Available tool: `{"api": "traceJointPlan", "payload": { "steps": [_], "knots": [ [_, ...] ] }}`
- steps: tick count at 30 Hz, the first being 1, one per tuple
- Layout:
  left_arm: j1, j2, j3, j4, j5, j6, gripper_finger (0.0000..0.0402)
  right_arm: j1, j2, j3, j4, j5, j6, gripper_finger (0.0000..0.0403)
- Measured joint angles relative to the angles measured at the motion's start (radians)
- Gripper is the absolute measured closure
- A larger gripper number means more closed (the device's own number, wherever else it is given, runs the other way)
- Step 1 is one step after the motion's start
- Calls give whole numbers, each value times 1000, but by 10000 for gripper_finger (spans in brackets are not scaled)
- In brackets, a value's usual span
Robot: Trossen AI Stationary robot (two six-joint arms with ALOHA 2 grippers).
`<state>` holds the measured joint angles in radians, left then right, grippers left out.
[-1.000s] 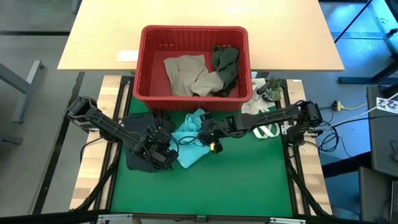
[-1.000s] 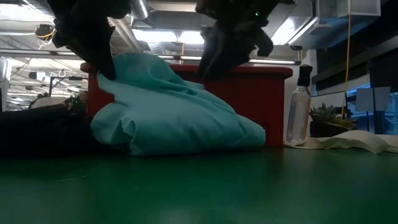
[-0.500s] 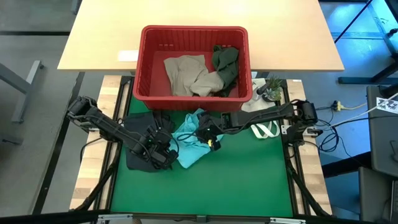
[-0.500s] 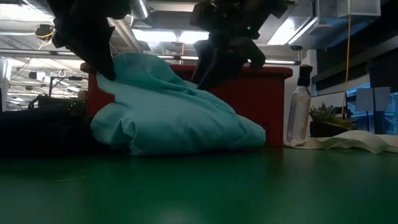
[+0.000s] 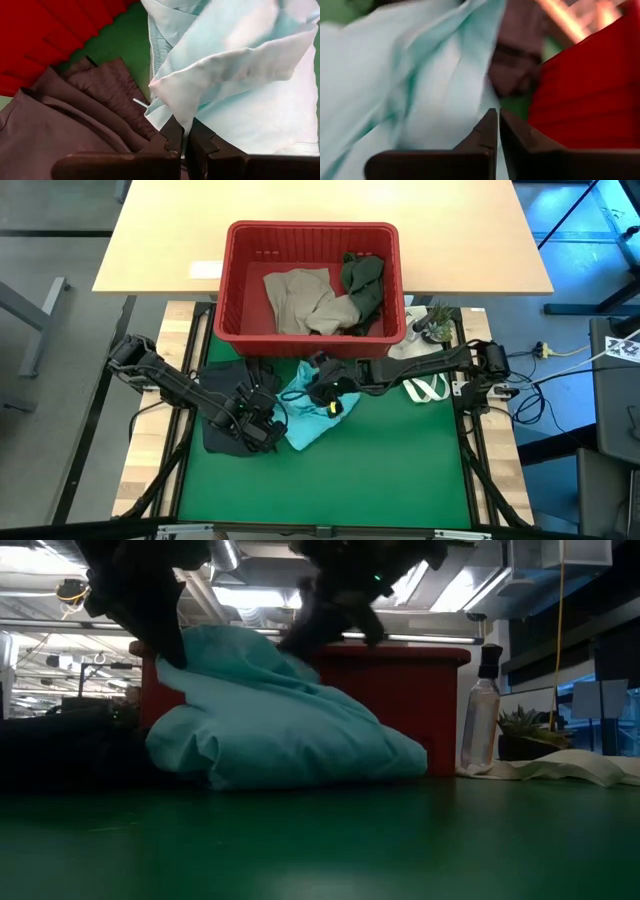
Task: Fold Laundry from Bin
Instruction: Fold the blue shorts from the red laundry bin
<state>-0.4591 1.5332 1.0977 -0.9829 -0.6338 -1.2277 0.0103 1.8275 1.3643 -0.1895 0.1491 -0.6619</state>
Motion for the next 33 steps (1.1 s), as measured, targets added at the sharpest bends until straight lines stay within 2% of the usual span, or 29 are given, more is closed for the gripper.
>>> {"api": "traceJointPlan", "payload": {
  "steps": [5,10,14,20,25,29,33],
  "knots": [
    [0,0,0,0,0,0,401,-24,0,0,169,11,-39,393],
    [0,0,0,0,0,0,401,-52,0,0,177,35,-33,392],
    [0,0,0,0,0,0,401,-36,-22,6,91,111,4,400],
    [0,0,-1,7,0,0,401,7,-43,49,-142,108,4,394],
    [0,0,-1,12,0,0,401,17,-42,54,-197,120,3,383],
    [0,0,-1,12,0,0,401,16,-42,54,-254,130,25,349],
    [0,0,-1,12,0,0,401,9,-32,54,-302,106,118,281]
  ]
}}
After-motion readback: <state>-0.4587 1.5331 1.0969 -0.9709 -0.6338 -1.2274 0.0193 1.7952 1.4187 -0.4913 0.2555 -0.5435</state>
